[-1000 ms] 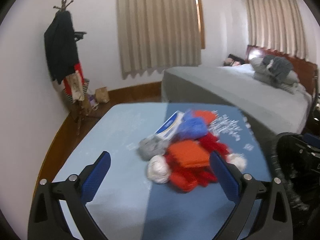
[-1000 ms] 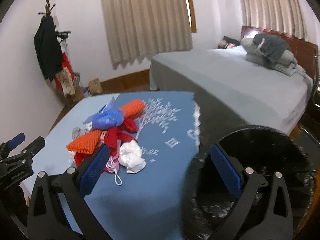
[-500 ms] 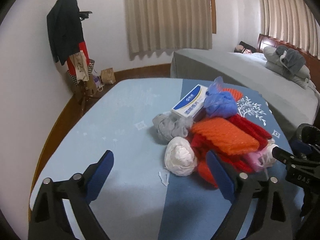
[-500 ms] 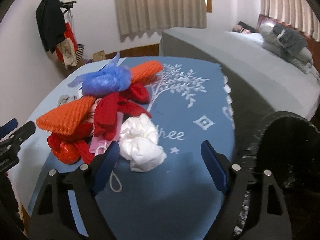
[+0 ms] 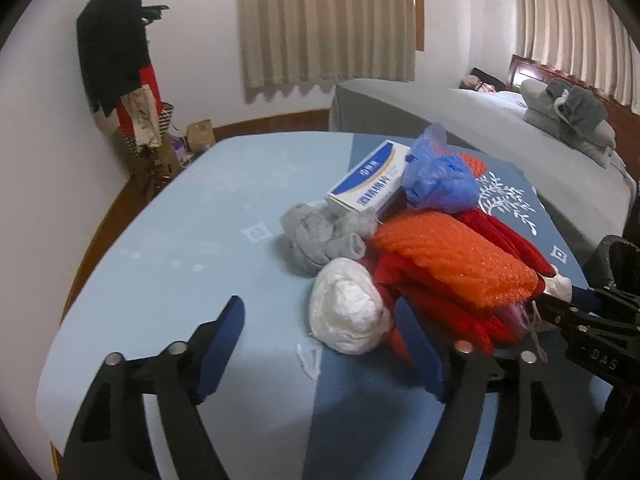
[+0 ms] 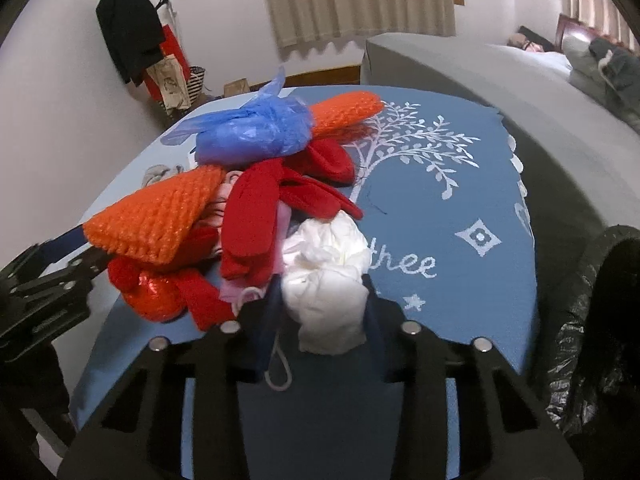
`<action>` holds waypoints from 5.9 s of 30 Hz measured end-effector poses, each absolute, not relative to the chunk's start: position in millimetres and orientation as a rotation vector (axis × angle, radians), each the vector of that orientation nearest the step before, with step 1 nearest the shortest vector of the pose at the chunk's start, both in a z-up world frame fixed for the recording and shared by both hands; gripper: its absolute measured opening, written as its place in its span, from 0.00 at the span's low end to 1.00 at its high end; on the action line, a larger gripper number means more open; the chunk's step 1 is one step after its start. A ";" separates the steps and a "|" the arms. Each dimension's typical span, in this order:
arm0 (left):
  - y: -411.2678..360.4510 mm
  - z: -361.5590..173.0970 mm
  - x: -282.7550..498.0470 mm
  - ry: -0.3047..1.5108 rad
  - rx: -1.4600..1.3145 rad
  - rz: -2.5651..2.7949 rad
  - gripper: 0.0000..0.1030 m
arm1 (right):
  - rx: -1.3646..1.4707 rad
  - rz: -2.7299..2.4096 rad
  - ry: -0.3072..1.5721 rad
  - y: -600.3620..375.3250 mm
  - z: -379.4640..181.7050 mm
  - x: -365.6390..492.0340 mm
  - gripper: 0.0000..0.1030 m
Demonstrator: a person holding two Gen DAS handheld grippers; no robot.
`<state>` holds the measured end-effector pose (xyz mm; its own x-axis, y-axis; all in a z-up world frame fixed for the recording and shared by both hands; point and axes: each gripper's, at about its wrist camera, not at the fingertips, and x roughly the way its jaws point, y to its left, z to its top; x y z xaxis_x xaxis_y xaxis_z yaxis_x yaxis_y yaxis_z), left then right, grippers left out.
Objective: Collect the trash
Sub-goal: 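Reach the right tool to the white tissue ball and close on it, then carry the white tissue ball over the bin and open the right tool, then grasp the red plastic bag with the left tool and lift it, then grasp the red glove with the right tool while the left tool holds the red bag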
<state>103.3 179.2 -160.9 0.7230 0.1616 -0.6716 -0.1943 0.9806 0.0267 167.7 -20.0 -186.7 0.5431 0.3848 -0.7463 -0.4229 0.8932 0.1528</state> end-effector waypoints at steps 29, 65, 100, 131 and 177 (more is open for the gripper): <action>144.8 -93.5 73.1 0.609 -0.082 0.043 0.19 | 0.055 0.388 0.693 -99.0 -103.6 103.6 0.28; -49.4 -85.7 103.6 0.592 -0.007 -0.428 0.68 | 0.143 -0.121 0.638 -278.9 -108.9 57.1 0.90; 138.8 -177.3 109.1 0.826 -0.099 0.059 0.39 | 0.032 0.284 0.677 -90.6 -141.5 114.7 0.91; 187.5 -159.9 57.7 0.762 -0.129 0.087 0.36 | -0.023 0.368 0.701 -49.2 -147.5 113.7 0.91; 258.6 -150.2 36.5 0.707 -0.144 0.268 0.38 | -0.058 0.600 0.747 76.6 -145.3 139.2 0.65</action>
<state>36.5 258.6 -150.2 0.7277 0.1941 -0.6578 -0.2908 0.9559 -0.0397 139.2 76.6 -145.3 0.5749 0.4921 -0.6537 -0.5321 0.8318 0.1582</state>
